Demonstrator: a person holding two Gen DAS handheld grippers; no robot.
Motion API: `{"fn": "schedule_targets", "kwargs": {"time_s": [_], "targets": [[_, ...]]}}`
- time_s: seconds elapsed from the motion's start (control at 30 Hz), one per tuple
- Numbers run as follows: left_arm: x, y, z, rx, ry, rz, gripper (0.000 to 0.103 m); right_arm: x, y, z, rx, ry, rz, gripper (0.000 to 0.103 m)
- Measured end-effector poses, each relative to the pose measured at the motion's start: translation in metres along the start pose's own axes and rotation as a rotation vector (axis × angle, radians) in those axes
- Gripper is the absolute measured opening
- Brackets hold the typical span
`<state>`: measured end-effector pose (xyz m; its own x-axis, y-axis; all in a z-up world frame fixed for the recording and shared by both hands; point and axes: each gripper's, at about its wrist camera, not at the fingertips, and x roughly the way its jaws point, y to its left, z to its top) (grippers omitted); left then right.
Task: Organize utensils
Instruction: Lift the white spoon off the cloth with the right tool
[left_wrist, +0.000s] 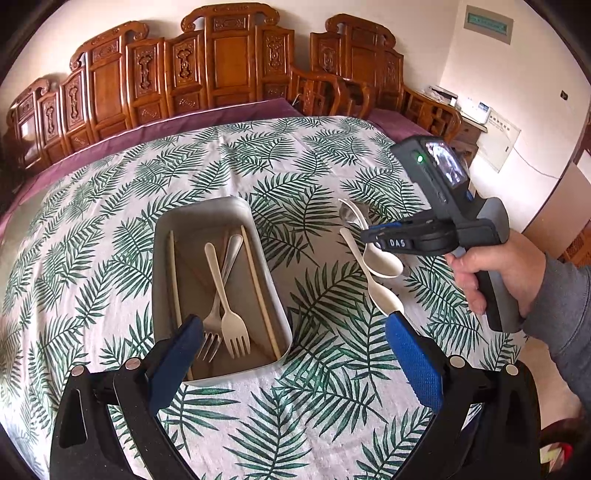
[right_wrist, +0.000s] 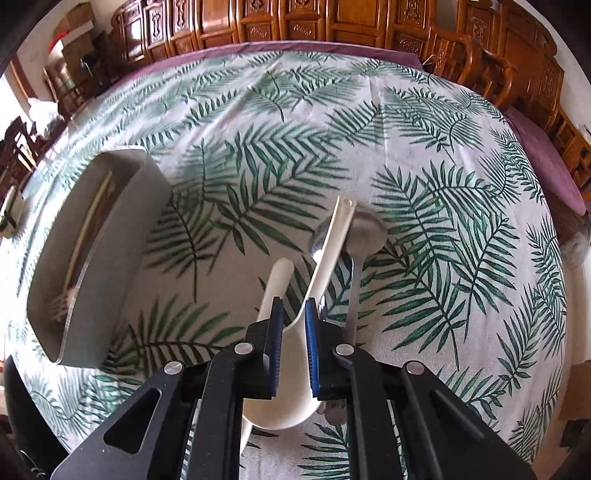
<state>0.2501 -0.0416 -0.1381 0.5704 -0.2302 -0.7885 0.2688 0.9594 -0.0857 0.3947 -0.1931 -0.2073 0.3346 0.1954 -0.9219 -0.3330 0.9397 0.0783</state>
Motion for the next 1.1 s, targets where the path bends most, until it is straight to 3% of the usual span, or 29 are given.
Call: {"fn": "schedule_targets", "kwargs": {"time_s": [0.47,0.83,1.03,1.1], "targets": [[0.001,-0.006,-0.001,0.011,0.003,-0.006,0.095,0.022,0.016,0.013,-0.044,0.085,-0.043,0.014],[-0.001,-0.003,-0.002,0.006,0.002,-0.007,0.095,0.004,-0.003,0.012,0.054,0.003,-0.001,0.014],[0.004,-0.005,-0.001,0.010,0.003,-0.010,0.095,0.019,-0.002,0.016,0.026,0.047,-0.022,0.014],[0.005,-0.005,-0.001,0.013,0.006,-0.010,0.095,0.024,-0.002,0.019,0.022,0.056,-0.013,0.020]]}}
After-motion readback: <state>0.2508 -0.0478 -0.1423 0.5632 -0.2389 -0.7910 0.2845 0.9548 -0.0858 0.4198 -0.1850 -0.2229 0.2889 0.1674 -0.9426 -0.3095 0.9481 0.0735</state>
